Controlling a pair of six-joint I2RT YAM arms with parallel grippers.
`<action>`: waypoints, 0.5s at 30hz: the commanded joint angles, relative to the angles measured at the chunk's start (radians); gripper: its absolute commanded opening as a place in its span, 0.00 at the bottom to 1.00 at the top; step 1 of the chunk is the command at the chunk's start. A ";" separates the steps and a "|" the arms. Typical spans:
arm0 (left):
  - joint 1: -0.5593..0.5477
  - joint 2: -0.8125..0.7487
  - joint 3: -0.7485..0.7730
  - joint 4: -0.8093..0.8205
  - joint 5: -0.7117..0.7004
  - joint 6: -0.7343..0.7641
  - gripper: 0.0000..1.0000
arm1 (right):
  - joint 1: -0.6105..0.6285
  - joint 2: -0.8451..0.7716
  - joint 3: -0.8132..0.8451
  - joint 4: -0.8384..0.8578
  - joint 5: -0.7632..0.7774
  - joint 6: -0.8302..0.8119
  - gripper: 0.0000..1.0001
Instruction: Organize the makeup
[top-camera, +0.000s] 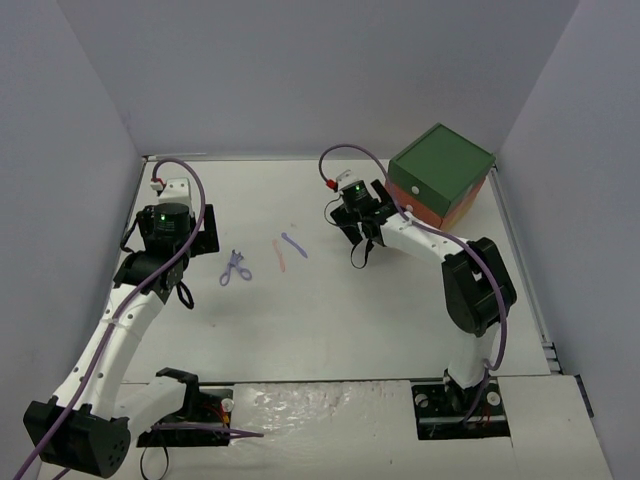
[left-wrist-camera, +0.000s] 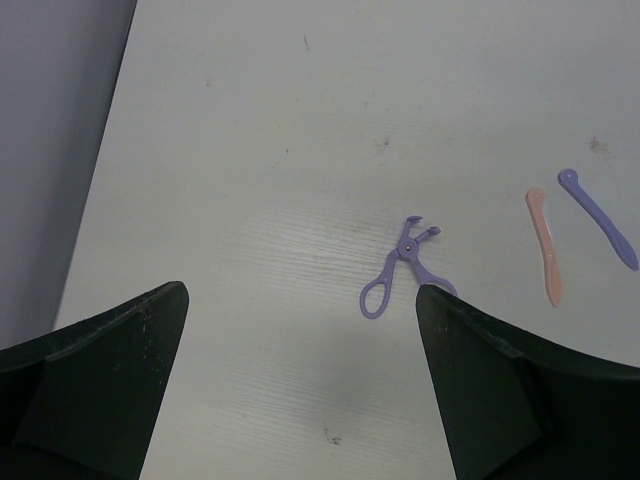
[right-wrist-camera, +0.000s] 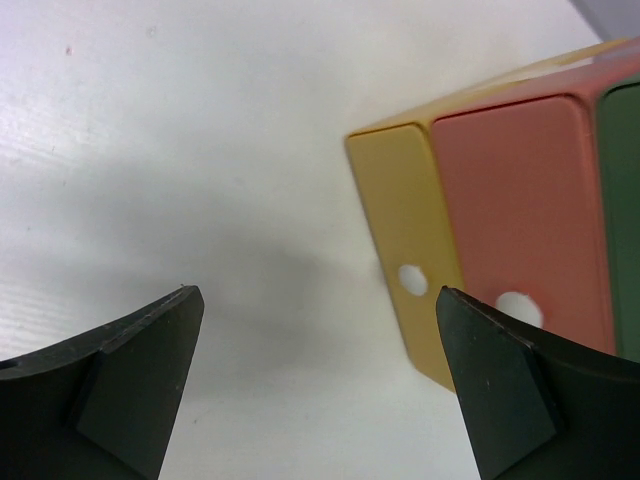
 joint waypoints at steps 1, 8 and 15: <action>0.005 -0.016 0.022 0.048 -0.011 0.020 0.97 | -0.011 -0.023 -0.027 -0.009 -0.034 0.018 1.00; 0.005 -0.018 0.019 0.048 -0.016 0.020 0.97 | -0.043 0.049 -0.026 -0.011 0.002 0.013 1.00; 0.005 -0.008 0.020 0.049 -0.016 0.020 0.97 | -0.084 0.092 -0.006 -0.011 0.026 0.007 1.00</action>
